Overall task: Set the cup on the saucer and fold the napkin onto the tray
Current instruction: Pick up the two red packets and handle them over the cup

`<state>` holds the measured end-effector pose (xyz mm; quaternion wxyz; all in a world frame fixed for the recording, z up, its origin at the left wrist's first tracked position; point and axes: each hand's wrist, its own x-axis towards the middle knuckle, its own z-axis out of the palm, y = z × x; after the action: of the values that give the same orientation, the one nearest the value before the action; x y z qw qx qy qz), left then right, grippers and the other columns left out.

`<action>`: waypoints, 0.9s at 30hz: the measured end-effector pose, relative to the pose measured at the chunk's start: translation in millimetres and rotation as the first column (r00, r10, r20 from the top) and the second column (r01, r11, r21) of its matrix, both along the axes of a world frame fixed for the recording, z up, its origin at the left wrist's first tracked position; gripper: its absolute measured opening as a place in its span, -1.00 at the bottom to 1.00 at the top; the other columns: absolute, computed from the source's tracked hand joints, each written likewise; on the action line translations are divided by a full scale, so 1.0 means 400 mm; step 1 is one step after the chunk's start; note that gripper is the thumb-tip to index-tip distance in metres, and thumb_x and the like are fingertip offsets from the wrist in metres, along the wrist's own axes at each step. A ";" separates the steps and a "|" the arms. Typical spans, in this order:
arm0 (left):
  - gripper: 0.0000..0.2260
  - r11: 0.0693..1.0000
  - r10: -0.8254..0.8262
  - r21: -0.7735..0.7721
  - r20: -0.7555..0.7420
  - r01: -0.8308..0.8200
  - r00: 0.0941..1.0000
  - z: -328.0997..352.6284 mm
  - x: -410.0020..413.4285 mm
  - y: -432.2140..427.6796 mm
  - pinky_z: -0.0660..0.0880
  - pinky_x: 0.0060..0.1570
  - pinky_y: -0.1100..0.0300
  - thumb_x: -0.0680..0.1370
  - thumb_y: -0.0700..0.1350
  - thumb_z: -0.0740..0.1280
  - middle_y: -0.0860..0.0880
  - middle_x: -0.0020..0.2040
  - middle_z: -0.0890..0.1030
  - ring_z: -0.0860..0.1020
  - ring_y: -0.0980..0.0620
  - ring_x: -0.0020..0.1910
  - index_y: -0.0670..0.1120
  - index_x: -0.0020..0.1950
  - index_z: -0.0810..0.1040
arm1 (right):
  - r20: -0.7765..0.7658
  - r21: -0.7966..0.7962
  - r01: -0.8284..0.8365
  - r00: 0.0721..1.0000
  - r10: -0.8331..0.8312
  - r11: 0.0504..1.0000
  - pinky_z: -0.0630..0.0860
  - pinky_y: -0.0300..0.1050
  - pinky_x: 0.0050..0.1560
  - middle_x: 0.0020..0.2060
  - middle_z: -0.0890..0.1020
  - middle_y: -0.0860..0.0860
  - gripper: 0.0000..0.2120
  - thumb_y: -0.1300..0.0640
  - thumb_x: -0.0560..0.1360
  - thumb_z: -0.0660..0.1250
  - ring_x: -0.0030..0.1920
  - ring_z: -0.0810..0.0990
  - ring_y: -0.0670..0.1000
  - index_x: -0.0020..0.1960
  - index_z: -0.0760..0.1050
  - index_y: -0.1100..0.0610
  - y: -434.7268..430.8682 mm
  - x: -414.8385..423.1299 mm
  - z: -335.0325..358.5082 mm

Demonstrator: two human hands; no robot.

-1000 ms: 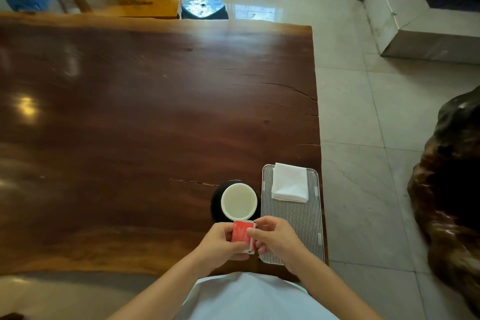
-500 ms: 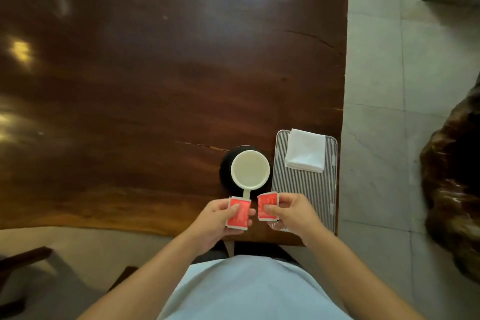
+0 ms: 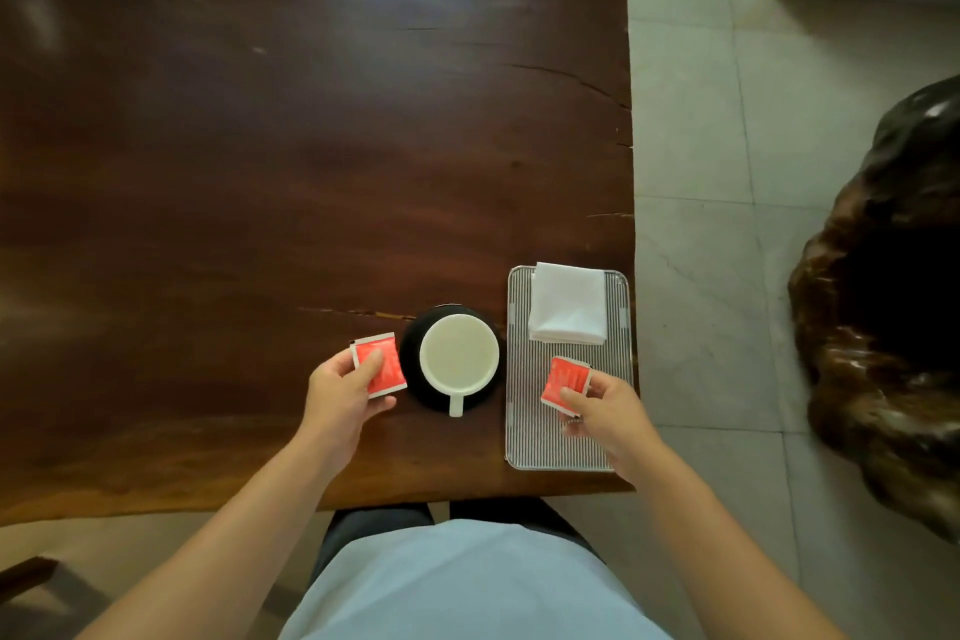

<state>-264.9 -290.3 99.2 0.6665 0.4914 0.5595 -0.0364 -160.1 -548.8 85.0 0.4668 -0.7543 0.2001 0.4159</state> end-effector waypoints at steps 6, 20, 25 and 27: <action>-0.76 0.951 -0.307 0.016 0.149 0.308 0.940 0.058 0.069 -0.127 0.69 -0.07 0.10 0.48 -0.16 0.51 -0.02 0.09 0.68 0.67 -0.04 0.08 0.01 0.12 0.62 | -0.012 0.037 0.055 0.998 -0.054 0.998 0.68 0.01 0.02 0.04 0.66 0.10 -0.69 0.29 0.47 0.48 0.06 0.66 0.07 0.19 0.57 0.13 -0.060 0.021 -0.012; -0.87 0.761 -0.584 0.165 -0.249 0.628 0.773 -0.193 0.199 -0.399 0.70 -0.22 -0.02 0.56 -0.03 0.43 -0.07 -0.07 0.67 0.71 -0.04 -0.23 -0.06 0.01 0.57 | 0.084 -0.338 -0.124 0.983 0.161 0.933 0.63 0.00 -0.20 -0.28 0.68 0.08 -0.82 0.14 0.42 0.55 -0.28 0.67 0.05 -0.22 0.55 0.08 -0.161 0.114 -0.165; -0.66 0.554 -0.672 0.228 -0.444 0.801 0.592 -0.210 0.197 -0.400 0.62 -0.09 -0.01 0.53 0.15 0.43 -0.06 -0.04 0.64 0.66 -0.11 -0.05 -0.08 0.07 0.51 | 0.081 -0.500 -0.281 0.927 0.367 0.819 0.60 -0.03 -0.23 -0.25 0.66 0.02 -0.72 -0.10 0.44 0.50 -0.22 0.65 0.02 -0.24 0.54 0.07 -0.152 0.107 -0.192; -0.61 0.498 -0.682 0.268 -0.466 0.824 0.564 -0.207 0.187 -0.399 0.56 -0.18 0.02 0.51 0.14 0.45 -0.09 -0.02 0.62 0.65 -0.14 -0.04 -0.08 0.08 0.38 | 0.053 -0.570 -0.348 0.888 0.456 0.745 0.42 -0.12 -0.36 -0.25 0.62 0.03 -0.66 -0.17 0.46 0.46 -0.26 0.57 -0.02 -0.25 0.50 0.07 -0.149 0.096 -0.178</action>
<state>-190.1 -450.0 16.6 0.3515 0.8176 0.3690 -0.2680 -121.6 -608.5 13.9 0.1482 -0.9165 0.0966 0.3589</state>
